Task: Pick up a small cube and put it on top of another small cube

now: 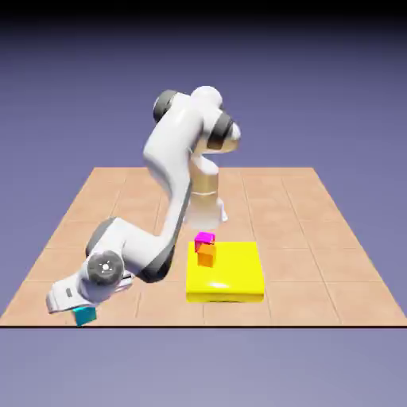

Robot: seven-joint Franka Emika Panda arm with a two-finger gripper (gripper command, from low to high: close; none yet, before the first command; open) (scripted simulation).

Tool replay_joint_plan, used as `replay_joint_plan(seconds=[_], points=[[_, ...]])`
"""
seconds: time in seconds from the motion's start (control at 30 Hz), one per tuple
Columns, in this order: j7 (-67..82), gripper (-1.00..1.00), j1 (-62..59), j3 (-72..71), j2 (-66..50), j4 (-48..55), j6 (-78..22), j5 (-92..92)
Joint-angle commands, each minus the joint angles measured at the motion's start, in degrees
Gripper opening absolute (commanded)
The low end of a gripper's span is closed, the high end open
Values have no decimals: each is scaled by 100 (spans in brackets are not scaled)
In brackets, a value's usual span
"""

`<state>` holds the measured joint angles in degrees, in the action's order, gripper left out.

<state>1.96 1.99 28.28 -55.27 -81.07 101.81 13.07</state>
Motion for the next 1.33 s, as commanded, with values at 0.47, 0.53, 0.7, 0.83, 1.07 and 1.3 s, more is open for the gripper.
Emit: replay_joint_plan(seconds=[0.47,0.53,0.7,0.83,1.07,1.3], points=[[-1203,-100,-627,397,527,-801,-383,-1182],[-1701,-100,-886,561,746,-1133,-541,-1672],[-2947,-100,-1536,972,1292,-1963,-938,-2897],[-3944,-100,-2055,1301,1729,-2627,-1255,-3877],[-4429,-100,-2257,1315,1848,-3711,-768,-4879],[-4637,100,-2417,1530,2033,-3089,-1476,-4559]])
